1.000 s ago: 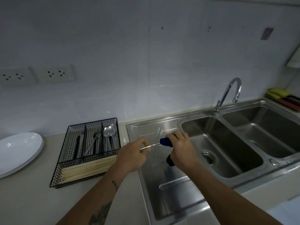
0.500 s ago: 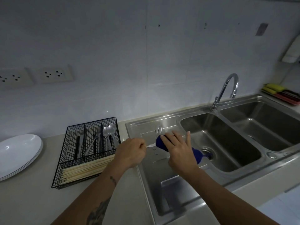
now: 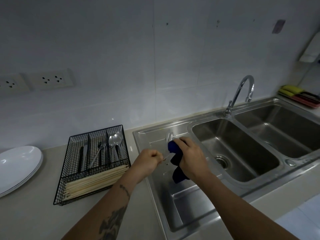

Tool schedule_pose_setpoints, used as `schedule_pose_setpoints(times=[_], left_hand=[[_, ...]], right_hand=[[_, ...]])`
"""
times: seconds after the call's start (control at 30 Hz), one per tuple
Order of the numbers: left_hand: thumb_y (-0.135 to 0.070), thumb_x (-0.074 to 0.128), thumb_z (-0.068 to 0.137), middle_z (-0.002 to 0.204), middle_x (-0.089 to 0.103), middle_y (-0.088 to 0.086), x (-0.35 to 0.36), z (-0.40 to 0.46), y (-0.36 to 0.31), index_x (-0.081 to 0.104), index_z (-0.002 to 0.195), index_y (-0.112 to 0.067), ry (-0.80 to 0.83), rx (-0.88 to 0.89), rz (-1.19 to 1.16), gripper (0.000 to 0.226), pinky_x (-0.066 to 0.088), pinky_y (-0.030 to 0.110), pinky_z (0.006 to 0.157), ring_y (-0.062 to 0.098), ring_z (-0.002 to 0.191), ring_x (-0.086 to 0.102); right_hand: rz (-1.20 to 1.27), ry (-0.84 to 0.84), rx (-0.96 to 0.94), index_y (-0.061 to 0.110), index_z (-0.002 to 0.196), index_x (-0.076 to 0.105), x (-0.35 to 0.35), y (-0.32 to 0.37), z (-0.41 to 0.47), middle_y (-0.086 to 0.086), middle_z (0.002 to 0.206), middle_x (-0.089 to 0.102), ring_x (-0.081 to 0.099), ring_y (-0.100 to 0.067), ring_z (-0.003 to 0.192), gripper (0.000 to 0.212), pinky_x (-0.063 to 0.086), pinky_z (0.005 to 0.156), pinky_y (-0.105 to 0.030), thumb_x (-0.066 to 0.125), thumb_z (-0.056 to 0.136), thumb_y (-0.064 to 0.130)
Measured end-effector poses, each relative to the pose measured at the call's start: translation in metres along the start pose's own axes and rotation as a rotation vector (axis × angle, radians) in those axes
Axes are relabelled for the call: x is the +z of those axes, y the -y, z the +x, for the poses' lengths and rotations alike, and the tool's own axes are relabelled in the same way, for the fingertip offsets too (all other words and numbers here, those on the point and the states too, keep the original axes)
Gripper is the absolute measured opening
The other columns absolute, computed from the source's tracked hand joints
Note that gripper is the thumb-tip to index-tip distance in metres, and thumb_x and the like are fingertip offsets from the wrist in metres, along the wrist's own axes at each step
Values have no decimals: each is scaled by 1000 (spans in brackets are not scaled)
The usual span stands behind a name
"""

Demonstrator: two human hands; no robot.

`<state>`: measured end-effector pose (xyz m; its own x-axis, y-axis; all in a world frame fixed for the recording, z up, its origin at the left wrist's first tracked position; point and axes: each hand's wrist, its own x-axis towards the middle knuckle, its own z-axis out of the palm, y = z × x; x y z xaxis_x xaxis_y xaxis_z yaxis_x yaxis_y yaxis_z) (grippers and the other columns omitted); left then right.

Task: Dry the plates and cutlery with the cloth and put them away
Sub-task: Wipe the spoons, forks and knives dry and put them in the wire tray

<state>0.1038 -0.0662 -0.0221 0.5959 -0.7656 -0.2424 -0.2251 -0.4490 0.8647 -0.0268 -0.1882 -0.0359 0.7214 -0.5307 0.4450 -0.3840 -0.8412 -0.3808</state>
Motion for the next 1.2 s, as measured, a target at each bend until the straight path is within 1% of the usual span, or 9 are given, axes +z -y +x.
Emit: schedule_pose_setpoints(times=[0.13,0.33,0.43,0.5,0.73,0.83,0.93,1.1,1.2], left_hand=[[-15,59,95,85,70,10,-1,9,-6,70,88,-14,-207,-24,-204,13,53,37,74,20,76,62],[-13,57,92,82,64,10,11,22,-33,56,88,-15,-320,112,-129,5,59,40,67,28,74,66],[-19,57,85,86,69,10,15,28,-39,57,91,-24,-311,93,-228,8,61,50,72,28,78,71],[-11,55,86,87,70,9,15,27,-40,60,91,-22,-299,45,-318,13,62,47,74,25,77,72],[-3,58,83,80,67,13,10,27,-32,63,87,-2,-443,-154,-676,7,63,42,72,24,70,68],[-3,57,83,76,61,13,11,27,-37,61,83,-4,-461,-168,-818,4,61,38,71,22,67,61],[0,57,90,74,58,10,3,23,-41,64,89,-2,-465,-175,-995,7,59,32,68,19,69,59],[2,51,92,79,56,11,-2,23,-37,59,83,-2,-402,-228,-1124,13,59,36,78,22,74,58],[2,49,92,84,57,12,-3,22,-37,59,81,-2,-326,-215,-1161,16,58,39,85,24,78,59]], right_hand=[[240,-73,294,13,128,58,-22,2,11,-3,125,54,49,-11,101,59,37,92,-20,55,75,-13],[303,-23,315,17,121,62,-29,16,22,1,112,56,53,-13,97,56,39,85,-23,50,74,-11],[276,8,280,16,113,65,-24,20,18,-1,105,59,54,-15,94,53,39,80,-20,48,71,-11],[260,34,257,15,113,66,-21,21,15,-2,107,60,54,-14,93,52,37,80,-17,49,71,-10],[64,57,187,18,116,62,-9,29,8,1,115,59,55,-20,100,49,48,88,-37,60,71,-2],[-139,89,80,20,122,57,-1,35,7,-1,125,55,48,-25,117,56,35,101,-48,59,69,3],[-228,125,144,24,132,50,-8,15,9,1,138,47,35,-23,133,61,18,111,-59,60,74,8],[-310,130,64,20,126,55,-3,17,7,-3,123,57,49,-29,119,64,26,106,-65,70,65,10],[-321,115,12,17,122,57,1,16,10,-4,111,60,56,-28,100,58,39,99,-53,70,66,17]])
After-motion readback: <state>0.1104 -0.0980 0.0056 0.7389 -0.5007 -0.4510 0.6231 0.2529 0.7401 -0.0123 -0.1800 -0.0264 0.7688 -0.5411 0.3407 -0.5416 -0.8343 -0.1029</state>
